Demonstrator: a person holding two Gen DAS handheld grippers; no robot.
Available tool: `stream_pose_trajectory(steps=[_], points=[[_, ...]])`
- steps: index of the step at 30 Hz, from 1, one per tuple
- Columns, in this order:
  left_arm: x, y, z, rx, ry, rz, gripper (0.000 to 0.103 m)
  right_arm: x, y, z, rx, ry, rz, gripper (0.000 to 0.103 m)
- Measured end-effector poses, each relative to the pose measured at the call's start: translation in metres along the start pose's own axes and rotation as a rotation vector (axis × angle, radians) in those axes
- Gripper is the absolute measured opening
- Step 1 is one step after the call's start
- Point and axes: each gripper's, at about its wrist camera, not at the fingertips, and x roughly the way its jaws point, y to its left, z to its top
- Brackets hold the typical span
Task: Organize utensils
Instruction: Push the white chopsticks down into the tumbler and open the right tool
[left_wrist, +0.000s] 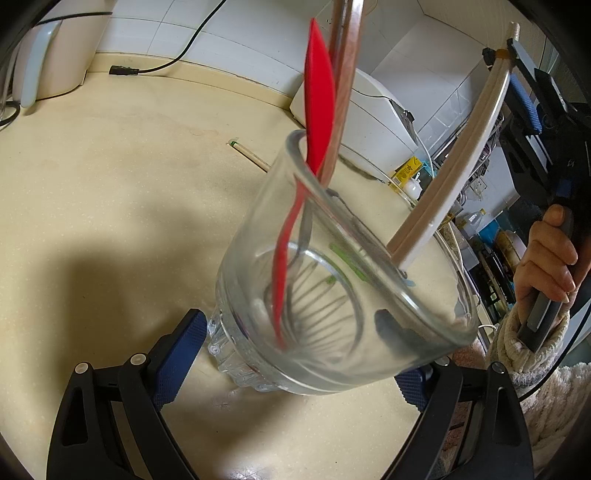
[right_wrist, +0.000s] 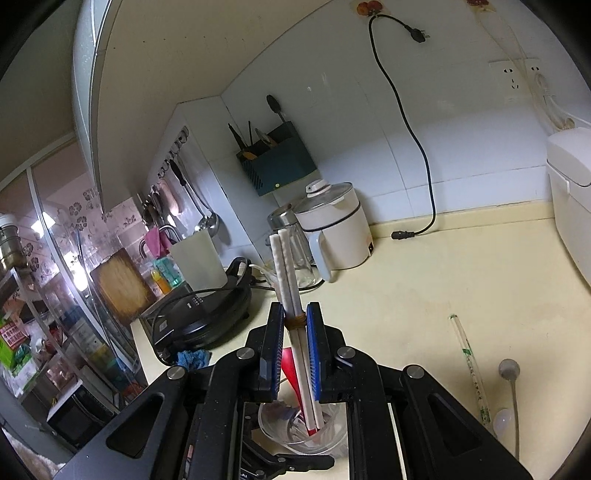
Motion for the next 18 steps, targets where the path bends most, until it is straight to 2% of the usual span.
stream_pose_trajectory(steps=[18], points=[[0.0002,0.0004,-0.0001,-0.001,0.0,-0.001,0.093,-0.0003,0.0029,-0.0055,-0.007,0.021,0.005,0.012]])
